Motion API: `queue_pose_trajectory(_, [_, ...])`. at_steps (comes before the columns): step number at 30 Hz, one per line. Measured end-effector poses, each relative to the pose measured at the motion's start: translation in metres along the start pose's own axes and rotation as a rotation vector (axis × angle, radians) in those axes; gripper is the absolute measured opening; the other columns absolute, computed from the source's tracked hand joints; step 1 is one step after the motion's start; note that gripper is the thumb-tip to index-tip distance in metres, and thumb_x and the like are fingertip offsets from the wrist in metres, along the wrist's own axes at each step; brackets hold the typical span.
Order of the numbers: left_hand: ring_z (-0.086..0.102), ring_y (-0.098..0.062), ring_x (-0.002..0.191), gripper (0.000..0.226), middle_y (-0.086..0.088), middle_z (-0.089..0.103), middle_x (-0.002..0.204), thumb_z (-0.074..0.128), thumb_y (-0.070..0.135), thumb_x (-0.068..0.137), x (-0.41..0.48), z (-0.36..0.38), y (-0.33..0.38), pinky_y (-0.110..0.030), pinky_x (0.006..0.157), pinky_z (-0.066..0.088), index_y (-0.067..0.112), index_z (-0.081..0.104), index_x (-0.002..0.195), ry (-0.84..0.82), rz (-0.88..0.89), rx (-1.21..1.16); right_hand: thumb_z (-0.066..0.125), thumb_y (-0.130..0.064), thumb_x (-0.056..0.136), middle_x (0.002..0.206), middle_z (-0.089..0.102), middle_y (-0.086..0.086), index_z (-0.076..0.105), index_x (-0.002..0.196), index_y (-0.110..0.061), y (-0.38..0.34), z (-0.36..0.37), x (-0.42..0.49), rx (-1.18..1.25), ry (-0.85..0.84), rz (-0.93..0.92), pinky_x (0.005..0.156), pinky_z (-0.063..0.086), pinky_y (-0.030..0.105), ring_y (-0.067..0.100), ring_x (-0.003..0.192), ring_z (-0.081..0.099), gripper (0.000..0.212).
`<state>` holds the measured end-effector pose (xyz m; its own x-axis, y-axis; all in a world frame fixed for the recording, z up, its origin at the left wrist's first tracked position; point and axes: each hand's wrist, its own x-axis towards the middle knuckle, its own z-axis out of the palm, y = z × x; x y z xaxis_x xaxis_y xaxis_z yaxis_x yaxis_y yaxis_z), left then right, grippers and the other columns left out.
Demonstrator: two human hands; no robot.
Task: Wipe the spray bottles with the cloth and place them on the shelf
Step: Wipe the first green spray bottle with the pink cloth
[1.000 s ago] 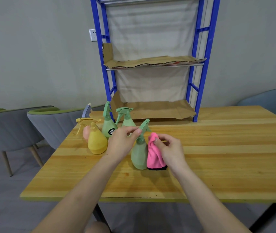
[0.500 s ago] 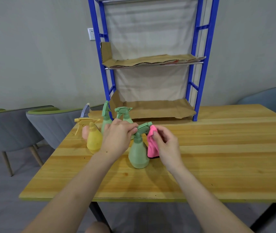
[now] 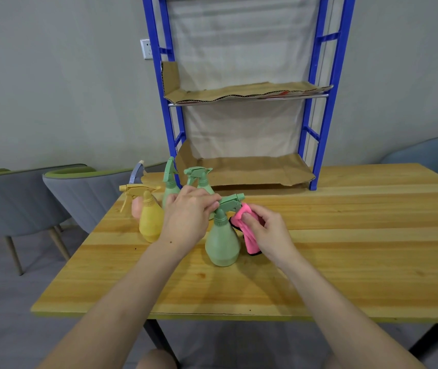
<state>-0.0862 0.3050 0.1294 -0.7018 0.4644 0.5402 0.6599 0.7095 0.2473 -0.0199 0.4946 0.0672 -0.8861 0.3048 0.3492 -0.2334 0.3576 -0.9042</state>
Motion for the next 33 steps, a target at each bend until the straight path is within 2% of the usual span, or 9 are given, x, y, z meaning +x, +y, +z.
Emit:
queue_pose_trajectory(3, [0.054,-0.021,0.108,0.023,0.01,0.068,0.099,0.058,0.029,0.106,-0.001,0.001,0.001,-0.036,0.087,0.027,0.029,0.077,0.119,0.01,-0.006,-0.004,0.067,-0.017,0.103,0.101,0.079,-0.007,0.078,0.115,-0.024,-0.006,0.003,0.003,0.053,0.004,0.007,0.087,0.062,0.044,0.014,0.096,0.073,0.018])
queue_pose_trajectory(7, [0.054,-0.021,0.105,0.023,0.009,0.066,0.096,0.058,0.027,0.106,-0.002,0.002,0.004,-0.037,0.087,0.028,0.028,0.077,0.12,0.017,-0.009,-0.01,0.068,-0.014,0.102,0.102,0.079,-0.009,0.078,0.113,-0.024,-0.009,0.005,0.003,0.119,0.015,-0.007,0.087,0.062,0.034,0.011,0.098,0.074,0.018])
queue_pose_trajectory(11, [0.054,-0.021,0.106,0.024,0.008,0.067,0.098,0.057,0.029,0.107,-0.003,0.001,0.004,-0.039,0.09,0.032,0.03,0.076,0.121,0.016,-0.016,0.01,0.068,-0.016,0.102,0.103,0.079,-0.012,0.076,0.118,-0.03,0.001,-0.001,-0.001,0.049,-0.009,-0.003,0.083,0.059,0.031,0.008,0.097,0.073,0.022])
queue_pose_trajectory(15, [0.055,-0.021,0.105,0.025,0.006,0.067,0.099,0.057,0.028,0.107,-0.003,0.002,0.004,-0.042,0.091,0.036,0.029,0.076,0.122,0.015,-0.021,0.01,0.069,-0.02,0.101,0.097,0.078,-0.017,0.074,0.114,-0.037,0.001,-0.007,-0.001,-0.036,-0.015,0.031,0.079,0.059,0.029,0.002,0.091,0.071,0.022])
queue_pose_trajectory(19, [0.056,-0.022,0.103,0.024,0.007,0.065,0.096,0.058,0.025,0.106,-0.003,0.005,0.003,-0.042,0.089,0.037,0.028,0.077,0.12,0.02,-0.024,-0.01,0.071,-0.022,0.1,0.094,0.078,-0.016,0.078,0.107,-0.031,-0.01,-0.003,0.002,-0.017,-0.011,0.012,0.077,0.06,0.029,0.004,0.089,0.072,0.014])
queue_pose_trajectory(24, [0.058,-0.022,0.102,0.024,0.006,0.066,0.095,0.059,0.026,0.106,-0.003,0.007,0.002,-0.04,0.087,0.034,0.029,0.077,0.12,0.031,-0.026,-0.002,0.07,-0.019,0.101,0.097,0.079,-0.009,0.079,0.112,-0.024,-0.01,0.003,0.002,0.027,0.0,-0.024,0.078,0.06,0.029,0.009,0.092,0.073,0.015])
queue_pose_trajectory(27, [0.057,-0.021,0.104,0.024,0.006,0.066,0.099,0.057,0.027,0.107,-0.003,0.007,0.004,-0.039,0.088,0.033,0.029,0.076,0.122,0.033,-0.024,0.011,0.07,-0.02,0.101,0.101,0.078,-0.015,0.076,0.12,-0.026,0.001,-0.003,-0.001,-0.024,-0.005,0.018,0.082,0.058,0.026,0.001,0.095,0.071,0.021])
queue_pose_trajectory(29, [0.057,-0.021,0.106,0.026,0.006,0.066,0.101,0.055,0.028,0.108,-0.003,0.008,0.007,-0.039,0.089,0.033,0.03,0.075,0.123,0.024,-0.027,0.019,0.07,-0.022,0.101,0.1,0.076,-0.018,0.075,0.122,-0.029,0.009,-0.008,-0.004,-0.098,-0.014,0.064,0.079,0.055,0.023,-0.002,0.092,0.069,0.023])
queue_pose_trajectory(33, [0.058,-0.021,0.104,0.024,0.007,0.063,0.095,0.056,0.028,0.107,-0.005,0.009,0.005,-0.036,0.084,0.028,0.03,0.076,0.12,0.047,-0.045,0.013,0.068,-0.024,0.102,0.102,0.076,-0.014,0.075,0.125,-0.027,0.014,-0.01,-0.011,-0.117,0.0,0.122,0.076,0.055,0.023,0.003,0.094,0.07,0.024])
